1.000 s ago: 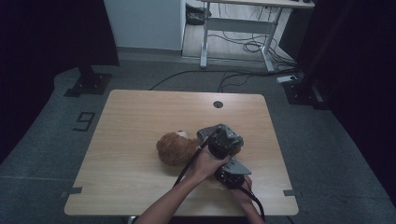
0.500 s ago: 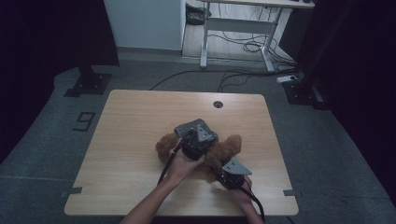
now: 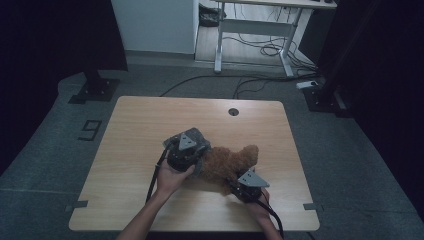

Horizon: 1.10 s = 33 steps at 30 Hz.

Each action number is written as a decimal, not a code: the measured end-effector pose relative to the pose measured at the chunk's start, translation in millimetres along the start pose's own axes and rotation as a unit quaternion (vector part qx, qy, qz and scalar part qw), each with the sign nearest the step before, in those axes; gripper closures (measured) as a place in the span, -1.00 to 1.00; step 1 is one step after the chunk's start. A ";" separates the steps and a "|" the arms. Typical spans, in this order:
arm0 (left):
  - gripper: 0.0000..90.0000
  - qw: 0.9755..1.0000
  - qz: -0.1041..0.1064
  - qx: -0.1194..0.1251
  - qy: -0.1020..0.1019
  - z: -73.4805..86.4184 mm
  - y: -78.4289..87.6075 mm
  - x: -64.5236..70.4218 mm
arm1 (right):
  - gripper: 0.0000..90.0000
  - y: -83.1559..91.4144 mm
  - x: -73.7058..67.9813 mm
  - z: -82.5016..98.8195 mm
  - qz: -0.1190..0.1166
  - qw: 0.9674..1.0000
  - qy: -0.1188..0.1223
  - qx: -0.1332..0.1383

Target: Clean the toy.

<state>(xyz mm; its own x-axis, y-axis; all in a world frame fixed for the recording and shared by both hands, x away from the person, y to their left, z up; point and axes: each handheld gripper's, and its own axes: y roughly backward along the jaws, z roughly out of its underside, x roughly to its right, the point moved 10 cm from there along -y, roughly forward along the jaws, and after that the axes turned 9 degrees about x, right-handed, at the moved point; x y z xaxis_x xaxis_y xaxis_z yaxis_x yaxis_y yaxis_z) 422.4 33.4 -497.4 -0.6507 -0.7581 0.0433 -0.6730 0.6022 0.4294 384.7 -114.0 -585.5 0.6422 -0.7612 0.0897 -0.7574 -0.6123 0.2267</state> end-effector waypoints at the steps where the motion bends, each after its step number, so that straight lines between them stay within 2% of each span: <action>1: 0.80 1.000 -0.003 0.003 0.002 -0.6 2.9 -3.7 | 0.47 -0.2 0.1 -0.1 0.000 1.000 0.000 0.001; 7: 0.80 1.000 -0.020 0.007 0.015 1.6 18.0 -24.8 | 0.47 -0.4 0.3 -0.1 0.000 1.000 -0.001 0.001; 9: 0.79 0.999 -0.037 0.004 0.017 4.9 22.7 -35.2 | 0.47 -0.5 0.6 0.0 0.000 1.000 -0.003 0.000; 11: 0.79 0.998 -0.056 -0.014 0.014 13.7 25.2 -46.6 | 0.47 -0.6 1.8 0.1 0.001 1.000 -0.008 0.000; 12: 0.79 0.998 -0.050 -0.028 0.023 23.9 24.4 -52.3 | 0.47 -0.3 2.2 0.4 0.001 1.000 -0.010 -0.001; 14: 0.79 0.998 -0.032 -0.019 0.051 35.0 24.4 -58.0 | 0.47 0.0 3.5 0.8 -0.001 1.000 -0.012 -0.002; 15: 0.79 0.997 -0.033 -0.019 0.060 38.3 26.2 -61.5 | 0.47 -0.3 2.9 0.5 0.000 1.000 -0.011 -0.001; 17: 0.80 0.997 -0.044 -0.023 0.064 42.2 29.5 -69.0 | 0.47 -0.4 2.4 0.6 0.002 1.000 -0.005 -0.002; 19: 0.80 0.996 -0.052 -0.030 0.066 45.1 31.7 -75.6 | 0.47 -0.5 3.4 0.8 0.001 1.000 -0.010 -0.002; 21: 0.80 0.996 -0.052 -0.029 0.067 44.0 33.6 -76.7 | 0.47 -0.3 4.5 1.0 0.002 1.000 -0.013 -0.004; 23: 0.80 0.997 -0.051 -0.020 0.060 37.2 34.7 -71.8 | 0.47 -0.5 4.6 1.0 0.002 1.000 -0.014 -0.003; 26: 0.80 0.998 -0.042 -0.004 0.045 21.1 33.7 -56.7 | 0.47 -0.7 5.5 1.1 0.002 1.000 -0.021 -0.004; 28: 0.79 0.999 -0.030 0.004 0.025 6.6 27.9 -39.8 | 0.47 -0.5 6.0 1.3 0.003 1.000 -0.023 -0.005; 30: 0.80 1.000 -0.013 0.008 0.018 -4.1 20.9 -24.0 | 0.47 -0.3 6.5 1.5 0.002 1.000 -0.024 -0.005; 33: 0.79 1.000 0.012 0.006 -0.006 -19.8 2.2 7.2 | 0.47 -0.3 6.4 1.4 0.002 1.000 -0.024 -0.005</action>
<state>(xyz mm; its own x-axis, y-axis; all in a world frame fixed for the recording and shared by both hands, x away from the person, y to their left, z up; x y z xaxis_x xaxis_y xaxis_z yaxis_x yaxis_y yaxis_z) 423.1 24.4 -478.3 -0.6709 -0.7403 0.0422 -0.6613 0.6231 0.4178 388.8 -119.0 -586.4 0.6320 -0.7737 0.0440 -0.7591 -0.6066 0.2363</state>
